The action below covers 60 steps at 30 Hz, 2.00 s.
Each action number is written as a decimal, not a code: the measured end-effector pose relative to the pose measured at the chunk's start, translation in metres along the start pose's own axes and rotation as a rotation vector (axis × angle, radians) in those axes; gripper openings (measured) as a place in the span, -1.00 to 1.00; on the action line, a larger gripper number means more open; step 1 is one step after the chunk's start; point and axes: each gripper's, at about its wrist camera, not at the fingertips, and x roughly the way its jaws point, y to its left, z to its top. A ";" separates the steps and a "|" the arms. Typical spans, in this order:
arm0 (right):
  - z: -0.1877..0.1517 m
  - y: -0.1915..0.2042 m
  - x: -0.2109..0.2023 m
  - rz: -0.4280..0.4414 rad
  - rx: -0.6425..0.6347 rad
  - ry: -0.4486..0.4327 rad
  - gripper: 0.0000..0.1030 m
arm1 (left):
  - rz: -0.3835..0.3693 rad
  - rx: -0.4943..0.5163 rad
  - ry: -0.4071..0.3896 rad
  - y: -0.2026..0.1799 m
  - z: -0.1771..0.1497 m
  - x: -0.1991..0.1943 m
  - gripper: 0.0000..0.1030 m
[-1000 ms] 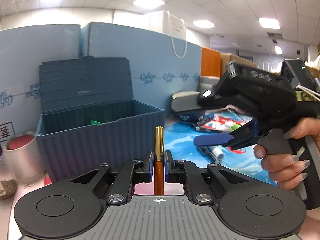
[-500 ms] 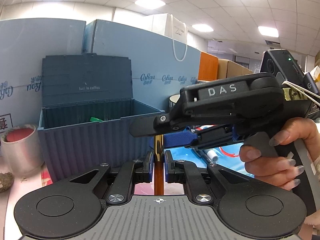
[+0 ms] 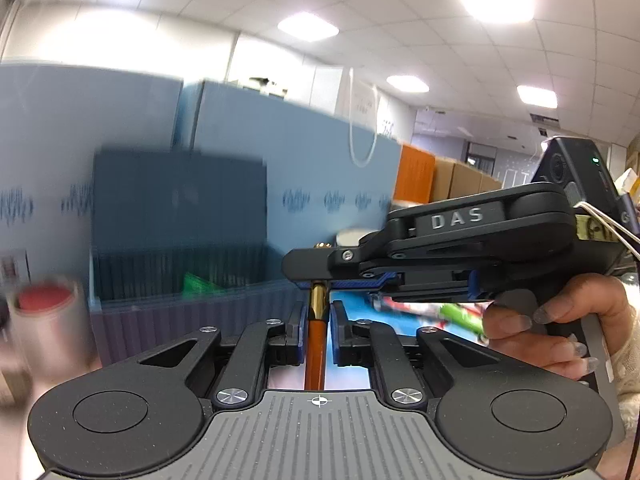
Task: Organize rigid objects
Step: 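Grasp the pen's gold end with the right tool while the left tool opens, then carry the pen with the right tool into the box and open it, then withdraw the right tool and move it toward the light-blue marker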
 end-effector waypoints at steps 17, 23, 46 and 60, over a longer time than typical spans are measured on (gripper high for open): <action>0.072 0.067 0.047 -0.127 -0.267 -0.294 -0.79 | 0.064 -0.151 -0.087 0.070 0.040 0.005 -0.31; 0.075 0.050 0.093 -0.215 -0.198 -0.338 -0.79 | 0.178 -0.338 -0.134 0.110 0.039 -0.011 0.29; 0.031 0.002 0.148 -0.316 -0.064 -0.054 -0.76 | 0.189 -0.388 -0.085 0.120 0.030 -0.005 0.38; 0.032 0.007 0.118 -0.414 -0.165 -0.090 0.42 | 0.174 -0.365 -0.080 0.114 0.033 -0.003 0.39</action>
